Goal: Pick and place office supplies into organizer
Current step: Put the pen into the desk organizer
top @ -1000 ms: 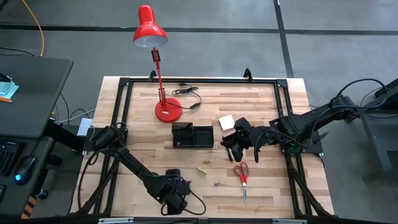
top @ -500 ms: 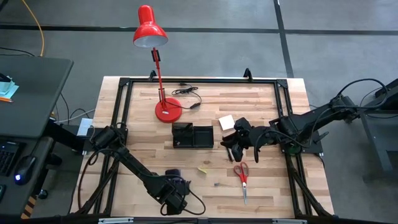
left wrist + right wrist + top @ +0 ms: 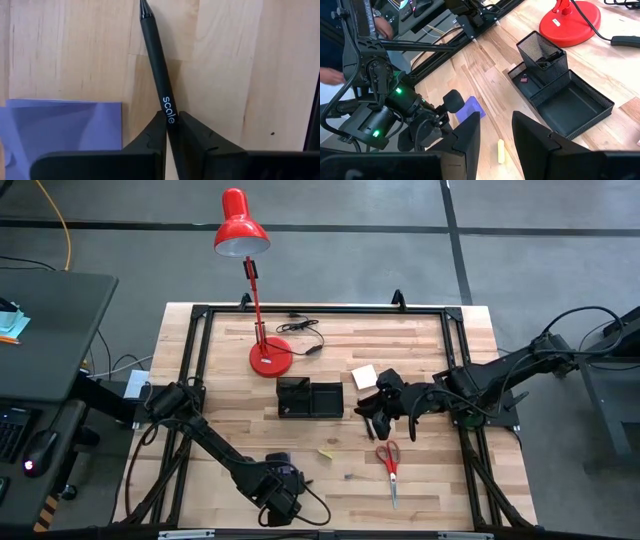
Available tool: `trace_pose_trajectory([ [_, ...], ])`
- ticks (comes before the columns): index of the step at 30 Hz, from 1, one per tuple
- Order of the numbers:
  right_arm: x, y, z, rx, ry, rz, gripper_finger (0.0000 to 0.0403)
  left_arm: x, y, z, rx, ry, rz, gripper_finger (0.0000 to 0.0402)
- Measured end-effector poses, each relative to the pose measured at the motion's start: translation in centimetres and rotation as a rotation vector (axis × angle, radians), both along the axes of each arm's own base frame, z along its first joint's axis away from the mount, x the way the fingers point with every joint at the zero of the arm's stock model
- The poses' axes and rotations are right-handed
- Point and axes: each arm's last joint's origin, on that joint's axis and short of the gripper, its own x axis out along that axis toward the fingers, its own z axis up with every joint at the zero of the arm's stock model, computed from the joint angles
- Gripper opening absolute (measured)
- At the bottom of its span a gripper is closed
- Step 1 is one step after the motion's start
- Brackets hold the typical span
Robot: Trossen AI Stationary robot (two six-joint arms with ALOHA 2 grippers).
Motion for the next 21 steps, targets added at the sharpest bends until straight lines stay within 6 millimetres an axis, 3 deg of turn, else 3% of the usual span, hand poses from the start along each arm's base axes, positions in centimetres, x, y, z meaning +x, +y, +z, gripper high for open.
trace_pose_trajectory([
  [13,0.0,0.0,0.0,0.004,0.001,0.006,0.0107,-0.1,-0.1,0.3,-0.054,0.031,-0.037,0.0002],
  [21,0.0,0.0,0.1,0.006,-0.006,0.007,0.0107,0.4,-0.5,2.3,-0.009,0.029,-0.117,0.0001],
])
